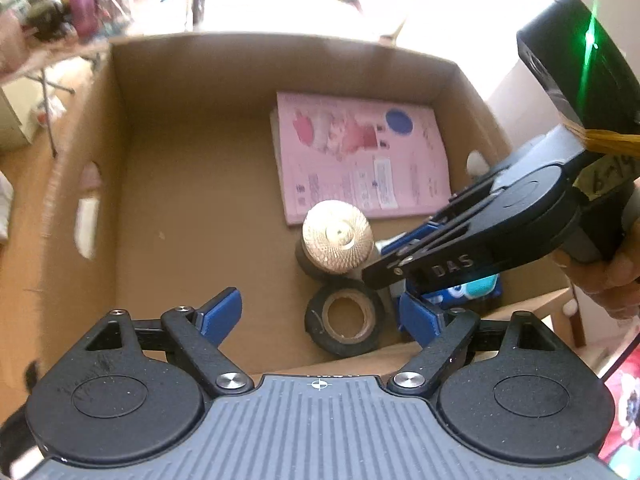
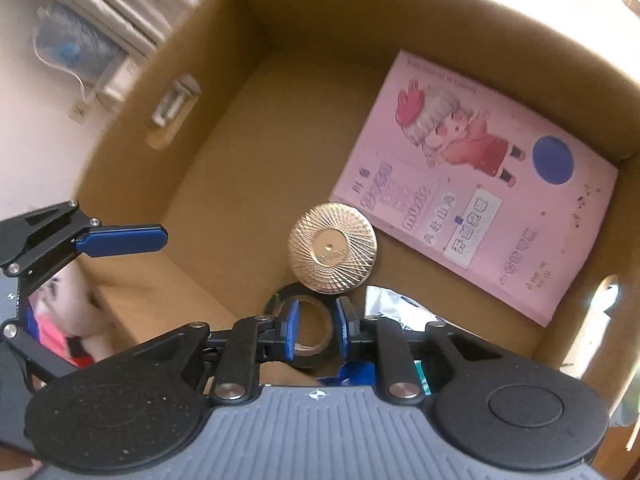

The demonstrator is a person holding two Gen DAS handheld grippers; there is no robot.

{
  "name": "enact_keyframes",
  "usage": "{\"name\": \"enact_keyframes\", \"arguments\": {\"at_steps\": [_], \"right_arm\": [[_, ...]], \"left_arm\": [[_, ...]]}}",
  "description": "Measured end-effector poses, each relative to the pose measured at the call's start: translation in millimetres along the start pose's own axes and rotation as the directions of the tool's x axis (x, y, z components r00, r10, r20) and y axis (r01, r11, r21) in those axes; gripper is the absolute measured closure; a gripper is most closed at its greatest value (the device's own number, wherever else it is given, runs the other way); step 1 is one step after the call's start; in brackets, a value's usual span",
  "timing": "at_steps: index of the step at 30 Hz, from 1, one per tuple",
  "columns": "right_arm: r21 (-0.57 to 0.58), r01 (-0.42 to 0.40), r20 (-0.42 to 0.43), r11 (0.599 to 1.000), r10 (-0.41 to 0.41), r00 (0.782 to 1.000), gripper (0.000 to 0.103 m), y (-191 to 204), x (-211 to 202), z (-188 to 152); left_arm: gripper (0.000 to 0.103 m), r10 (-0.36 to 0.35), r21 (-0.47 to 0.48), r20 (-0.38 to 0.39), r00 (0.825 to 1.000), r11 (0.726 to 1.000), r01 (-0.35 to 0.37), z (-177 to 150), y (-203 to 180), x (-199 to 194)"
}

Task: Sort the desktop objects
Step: 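Withdraw the right gripper and move both grippers to the plush doll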

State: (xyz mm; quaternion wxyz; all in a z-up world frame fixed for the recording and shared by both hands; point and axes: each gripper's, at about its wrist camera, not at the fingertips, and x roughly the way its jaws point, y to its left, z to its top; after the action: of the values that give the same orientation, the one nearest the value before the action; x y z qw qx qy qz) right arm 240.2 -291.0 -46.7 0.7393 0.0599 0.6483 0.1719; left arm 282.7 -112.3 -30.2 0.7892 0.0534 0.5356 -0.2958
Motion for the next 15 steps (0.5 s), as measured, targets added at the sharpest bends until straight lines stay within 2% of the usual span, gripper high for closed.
{"name": "enact_keyframes", "arguments": {"at_steps": [3, 5, 8, 12, 13, 15], "right_arm": [[0.018, -0.031, 0.061, 0.999, 0.03, 0.998, 0.074, 1.5, -25.8, 1.1], [0.002, -0.037, 0.112, 0.999, 0.037, 0.993, 0.073, 5.0, -41.6, 17.3], [-0.035, -0.042, 0.197, 0.999, 0.048, 0.979, 0.058, 15.6, -67.4, 8.2], [-0.087, -0.044, 0.286, 0.995, 0.067, 0.956, 0.052, 20.8, -91.3, -13.7], [-0.093, -0.043, 0.3, 0.995, 0.069, 0.952, 0.048, 24.1, -94.3, -20.1], [-0.099, -0.041, 0.319, 0.994, 0.071, 0.945, 0.047, 29.8, -101.8, -34.0]], "left_arm": [[0.01, 0.017, -0.022, 0.057, 0.998, 1.0, -0.016, -5.4, -4.1, -24.0], [0.01, 0.031, -0.028, 0.096, 0.995, 0.999, -0.028, -12.7, -6.6, -43.3], [0.007, 0.06, -0.038, 0.157, 0.986, 0.998, -0.055, -27.0, -11.8, -71.2], [0.003, 0.099, -0.076, 0.266, 0.959, 0.994, -0.082, -56.1, -19.8, -109.1], [0.002, 0.112, -0.091, 0.288, 0.951, 0.992, -0.089, -64.1, -22.2, -115.2], [0.001, 0.133, -0.129, 0.335, 0.933, 0.987, -0.095, -83.1, -26.5, -126.9]]}}
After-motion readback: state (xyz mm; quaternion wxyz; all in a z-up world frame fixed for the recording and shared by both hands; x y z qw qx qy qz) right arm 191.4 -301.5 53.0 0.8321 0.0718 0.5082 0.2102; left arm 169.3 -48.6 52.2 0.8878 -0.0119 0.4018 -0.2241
